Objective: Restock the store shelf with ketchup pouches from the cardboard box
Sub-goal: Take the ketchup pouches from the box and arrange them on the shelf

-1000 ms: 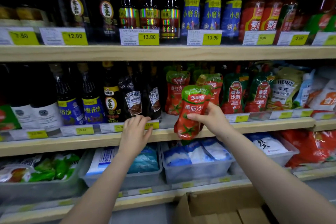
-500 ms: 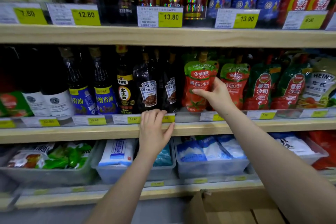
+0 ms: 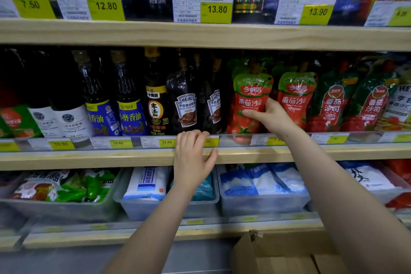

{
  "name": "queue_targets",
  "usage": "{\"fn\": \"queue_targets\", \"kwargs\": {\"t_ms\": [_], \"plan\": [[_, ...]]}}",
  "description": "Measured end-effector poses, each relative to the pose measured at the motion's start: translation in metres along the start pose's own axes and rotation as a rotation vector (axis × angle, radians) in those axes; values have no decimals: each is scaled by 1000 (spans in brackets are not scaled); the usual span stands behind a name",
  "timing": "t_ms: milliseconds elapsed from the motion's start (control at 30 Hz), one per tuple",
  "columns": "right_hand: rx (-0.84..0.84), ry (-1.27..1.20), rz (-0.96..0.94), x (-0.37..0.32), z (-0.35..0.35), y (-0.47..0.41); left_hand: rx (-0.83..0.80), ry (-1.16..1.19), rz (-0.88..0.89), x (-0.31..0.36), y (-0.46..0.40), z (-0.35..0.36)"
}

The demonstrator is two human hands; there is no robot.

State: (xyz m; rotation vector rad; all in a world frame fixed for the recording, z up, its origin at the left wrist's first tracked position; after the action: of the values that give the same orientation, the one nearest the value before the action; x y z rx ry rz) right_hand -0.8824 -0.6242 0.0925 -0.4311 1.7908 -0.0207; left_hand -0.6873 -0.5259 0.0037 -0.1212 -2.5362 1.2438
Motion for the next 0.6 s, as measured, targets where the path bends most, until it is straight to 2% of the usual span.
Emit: {"fn": "queue_targets", "kwargs": {"t_ms": [100,300,600], "plan": [[-4,-35,9,0,1,3,-2,7,-3,0,1,0],[94,-113,-1,5,14,11,3,-3,-13,2,1,1],[9,-109,67,5,4,2,18,-17,-9,1,2,3]]}}
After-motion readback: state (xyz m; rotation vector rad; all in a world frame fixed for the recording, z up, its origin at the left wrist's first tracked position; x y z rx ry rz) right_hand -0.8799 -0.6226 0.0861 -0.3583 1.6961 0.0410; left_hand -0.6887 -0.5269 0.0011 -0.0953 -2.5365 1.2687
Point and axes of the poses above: each hand's wrist, its own y-axis away from the middle knuckle, its own z-axis out of the palm, x = y × z, the point moved 2 cm from there along -y, towards the middle knuckle, and after that the axes turned 4 degrees about -y, right-handed, at the moved point
